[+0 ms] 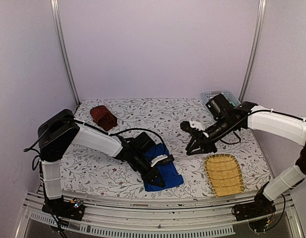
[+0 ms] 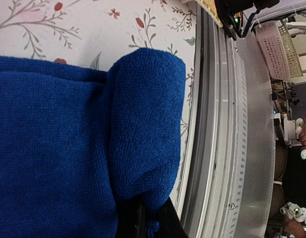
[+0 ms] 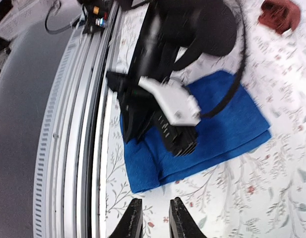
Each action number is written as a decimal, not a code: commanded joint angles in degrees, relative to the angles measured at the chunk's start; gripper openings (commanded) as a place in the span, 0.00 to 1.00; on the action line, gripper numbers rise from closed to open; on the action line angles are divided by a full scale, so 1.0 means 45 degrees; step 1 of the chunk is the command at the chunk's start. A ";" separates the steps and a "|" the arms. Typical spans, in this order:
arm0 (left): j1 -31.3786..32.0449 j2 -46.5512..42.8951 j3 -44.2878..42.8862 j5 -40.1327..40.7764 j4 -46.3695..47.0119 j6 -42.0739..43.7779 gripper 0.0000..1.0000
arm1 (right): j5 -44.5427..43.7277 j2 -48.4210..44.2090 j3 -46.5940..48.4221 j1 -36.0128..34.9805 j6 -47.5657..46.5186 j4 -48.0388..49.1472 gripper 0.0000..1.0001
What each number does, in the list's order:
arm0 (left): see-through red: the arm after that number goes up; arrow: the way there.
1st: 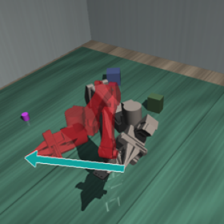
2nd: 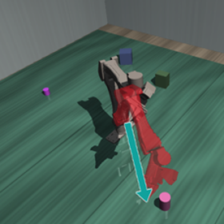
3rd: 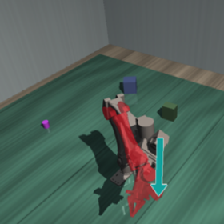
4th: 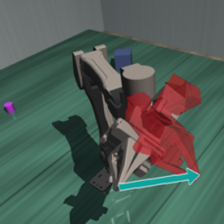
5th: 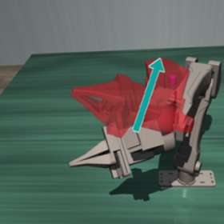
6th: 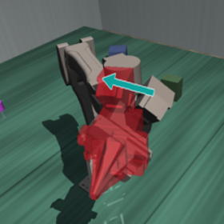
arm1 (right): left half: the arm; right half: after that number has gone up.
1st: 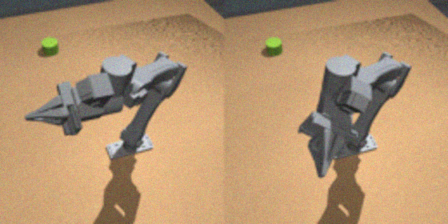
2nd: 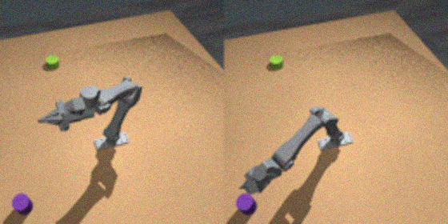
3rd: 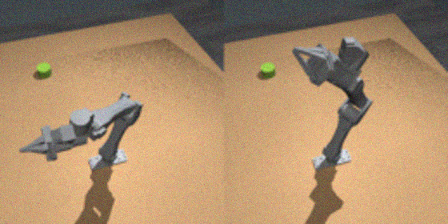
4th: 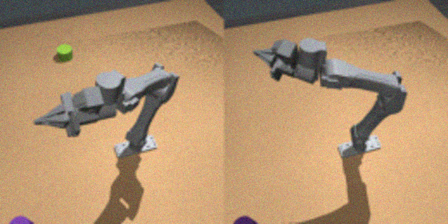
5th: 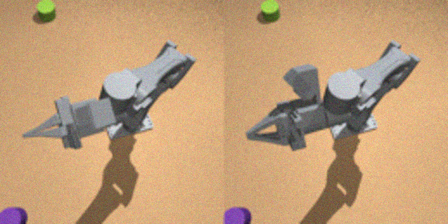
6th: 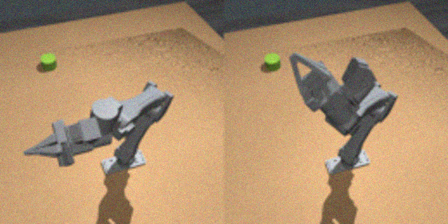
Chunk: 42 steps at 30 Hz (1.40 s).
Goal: Roll the towels
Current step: Roll the towel at the center of the board.
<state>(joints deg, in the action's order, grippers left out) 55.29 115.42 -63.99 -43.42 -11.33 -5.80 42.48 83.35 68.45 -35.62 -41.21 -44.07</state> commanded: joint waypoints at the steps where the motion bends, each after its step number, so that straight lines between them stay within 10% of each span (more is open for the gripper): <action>1: -0.0344 0.0874 0.0856 -0.0716 -0.1550 -0.0996 0.00 | -0.2426 0.0471 -0.1716 -0.1663 -0.0434 0.1978 0.23; 14: -0.0912 0.0335 0.1821 -0.0531 -0.0143 -0.2815 0.00 | -0.3400 0.3433 -0.1854 -0.4948 0.0100 0.4225 0.31; 35: -0.1253 0.0207 0.2354 -0.0505 0.0947 -0.3222 0.00 | -0.6558 0.5169 -0.1899 -0.6044 0.1129 0.5996 0.36; 42: -0.1693 -0.1827 0.2777 -0.0810 0.0827 -0.2485 0.20 | -0.6248 0.5576 -0.1724 -0.6069 0.0630 0.5498 0.08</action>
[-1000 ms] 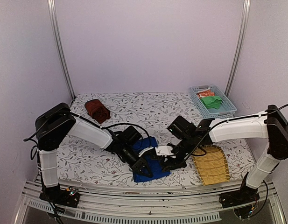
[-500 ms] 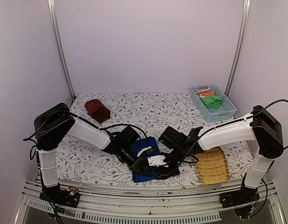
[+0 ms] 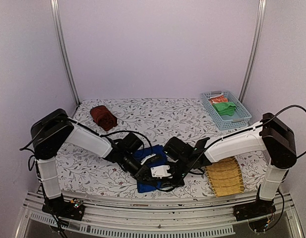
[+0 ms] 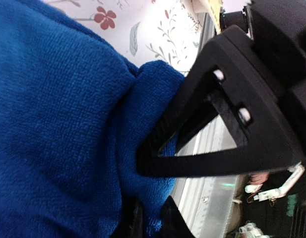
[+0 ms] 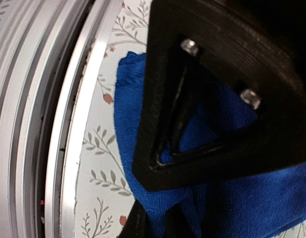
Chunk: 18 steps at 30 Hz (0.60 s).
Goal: Roll the towels
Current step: Roll the towel at the center of the board.
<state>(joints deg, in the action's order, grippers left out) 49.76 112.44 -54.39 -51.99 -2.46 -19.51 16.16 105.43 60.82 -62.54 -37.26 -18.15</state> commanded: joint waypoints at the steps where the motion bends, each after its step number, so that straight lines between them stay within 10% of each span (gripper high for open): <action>1: -0.0639 -0.1504 0.0818 0.0983 -0.1127 0.0599 0.23 | -0.0302 0.0597 -0.0020 -0.0086 -0.0370 -0.0395 0.07; 18: -0.2080 0.0549 0.0667 0.2337 0.0234 -0.1181 0.20 | 0.0952 0.0067 0.0696 -0.0086 -0.1981 -0.2347 0.04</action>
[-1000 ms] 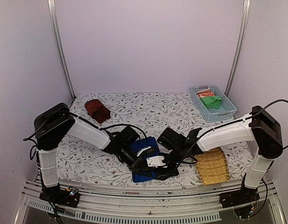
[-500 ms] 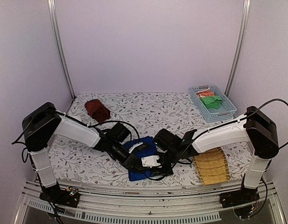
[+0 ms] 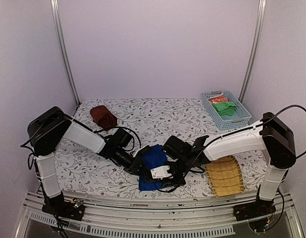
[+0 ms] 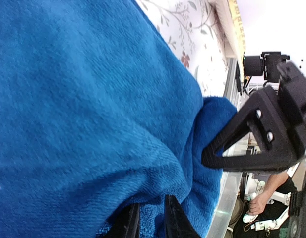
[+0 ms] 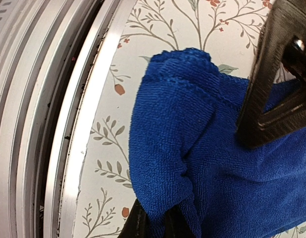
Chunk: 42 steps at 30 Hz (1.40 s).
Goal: Roll the towels
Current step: Roll the towel at the center of the board.
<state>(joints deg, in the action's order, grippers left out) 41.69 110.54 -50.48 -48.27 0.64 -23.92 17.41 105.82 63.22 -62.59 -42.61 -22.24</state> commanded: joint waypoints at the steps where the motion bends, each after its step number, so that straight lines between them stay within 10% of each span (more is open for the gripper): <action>1: -0.0357 0.1057 -0.0090 0.1589 -0.0463 -0.0252 0.20 | 0.0808 -0.0064 0.0156 -0.0069 -0.0933 -0.1534 0.04; 9: -0.0519 0.0621 0.0654 0.1885 0.0011 -0.0447 0.19 | 0.3382 0.1510 0.2353 0.1028 -0.1165 -0.3425 0.04; 22: -0.0028 -0.7843 0.4022 0.8517 0.1597 -0.0456 0.47 | 0.7630 0.7126 0.7727 0.3348 -0.1920 -0.9852 0.03; 28: 0.3734 -1.0859 0.5798 1.1749 0.2758 0.2934 0.54 | 0.8163 0.8695 0.8797 0.3699 -0.2088 -1.1346 0.04; 33: 0.6571 -0.9808 0.4824 1.4478 0.1773 0.5342 0.52 | 0.8388 0.9351 0.9236 0.3903 -0.2088 -1.1756 0.04; 42: 0.7485 -0.5551 0.2158 1.4784 0.0234 0.8583 0.50 | 0.8473 0.9464 0.9326 0.3947 -0.1920 -1.1818 0.04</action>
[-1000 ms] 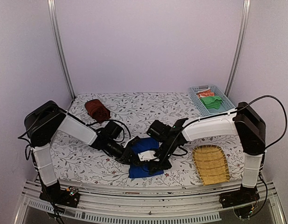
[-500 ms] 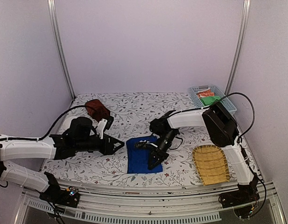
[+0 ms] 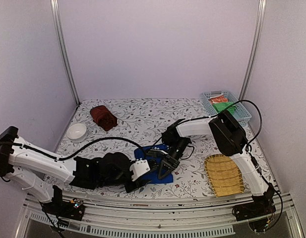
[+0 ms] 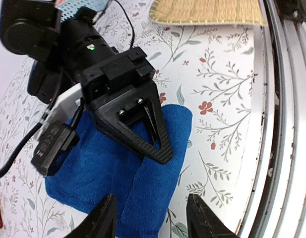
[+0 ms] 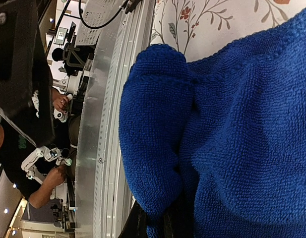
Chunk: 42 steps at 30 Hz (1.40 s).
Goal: Roll the towels
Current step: Roll the towel at the center of the board.
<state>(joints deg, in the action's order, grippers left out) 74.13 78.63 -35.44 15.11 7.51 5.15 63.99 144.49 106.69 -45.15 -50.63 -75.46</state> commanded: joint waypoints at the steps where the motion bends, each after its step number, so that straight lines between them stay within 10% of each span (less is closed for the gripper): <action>1: 0.0284 0.1900 -0.1455 0.0812 -0.1504 0.2350 0.51 | -0.1865 0.0848 -0.0358 0.0054 -0.0150 0.0021 0.04; 22: 0.0242 0.5225 -0.2540 0.1363 -0.0995 0.3798 0.44 | -0.1655 0.0941 -0.0339 0.0071 -0.0096 0.0057 0.04; 31: 0.0223 0.5765 -0.3242 0.1323 -0.2389 0.3487 0.15 | -0.1471 -0.0235 -0.0333 0.0344 -0.0455 -0.0596 0.18; 42: -0.1281 0.6345 -0.5428 -0.5424 -0.5790 -0.0577 0.08 | -0.2831 -0.6698 -0.1334 0.2163 0.1513 0.1363 0.37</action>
<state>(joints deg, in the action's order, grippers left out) 72.18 104.53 -57.84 10.66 -10.52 11.79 56.29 126.48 104.05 -38.17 -49.45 -76.12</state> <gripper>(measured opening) 0.155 0.370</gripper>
